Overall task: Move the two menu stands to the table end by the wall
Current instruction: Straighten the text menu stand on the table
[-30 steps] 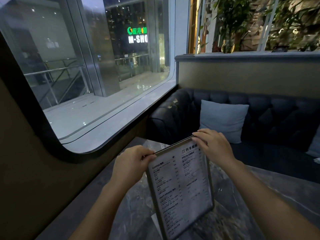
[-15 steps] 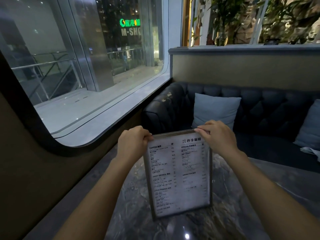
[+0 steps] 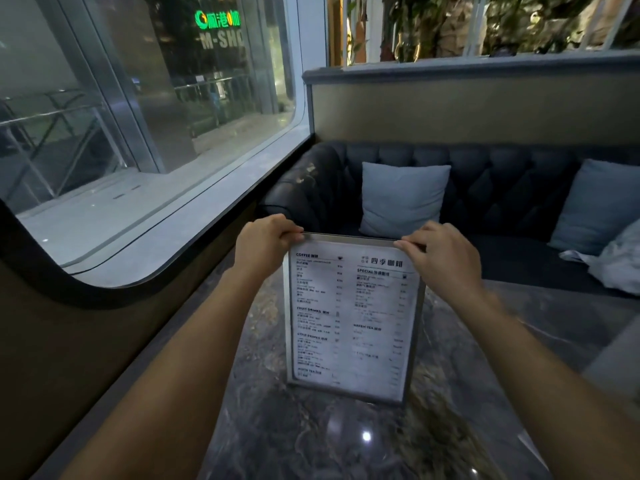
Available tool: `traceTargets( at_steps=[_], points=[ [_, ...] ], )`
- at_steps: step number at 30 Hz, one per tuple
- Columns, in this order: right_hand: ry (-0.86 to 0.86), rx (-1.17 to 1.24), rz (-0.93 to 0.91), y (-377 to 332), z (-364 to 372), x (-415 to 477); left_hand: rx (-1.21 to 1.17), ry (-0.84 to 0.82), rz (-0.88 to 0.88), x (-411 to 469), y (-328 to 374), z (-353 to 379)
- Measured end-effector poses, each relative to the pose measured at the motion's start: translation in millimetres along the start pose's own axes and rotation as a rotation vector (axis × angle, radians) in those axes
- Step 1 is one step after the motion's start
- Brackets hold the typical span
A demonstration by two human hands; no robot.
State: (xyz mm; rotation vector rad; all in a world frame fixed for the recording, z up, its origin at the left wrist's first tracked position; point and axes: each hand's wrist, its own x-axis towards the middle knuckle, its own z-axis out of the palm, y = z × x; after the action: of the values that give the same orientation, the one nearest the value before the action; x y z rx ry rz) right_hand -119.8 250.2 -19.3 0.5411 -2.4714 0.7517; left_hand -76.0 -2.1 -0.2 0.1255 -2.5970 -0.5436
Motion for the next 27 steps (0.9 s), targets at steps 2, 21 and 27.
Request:
traceTargets(
  at_steps=[2,21,27],
  points=[
    [0.001,-0.001,0.005,0.1,-0.3,-0.3,-0.003,0.001,0.006,0.4,-0.2,0.3],
    [-0.023,-0.090,-0.008,-2.9,-8.9,-8.9,0.127,-0.192,0.047,2.3,10.4,-6.7],
    [0.026,-0.143,-0.045,4.1,-34.1,-17.4,0.174,-0.089,0.196,-8.1,37.8,-4.1]
  ],
)
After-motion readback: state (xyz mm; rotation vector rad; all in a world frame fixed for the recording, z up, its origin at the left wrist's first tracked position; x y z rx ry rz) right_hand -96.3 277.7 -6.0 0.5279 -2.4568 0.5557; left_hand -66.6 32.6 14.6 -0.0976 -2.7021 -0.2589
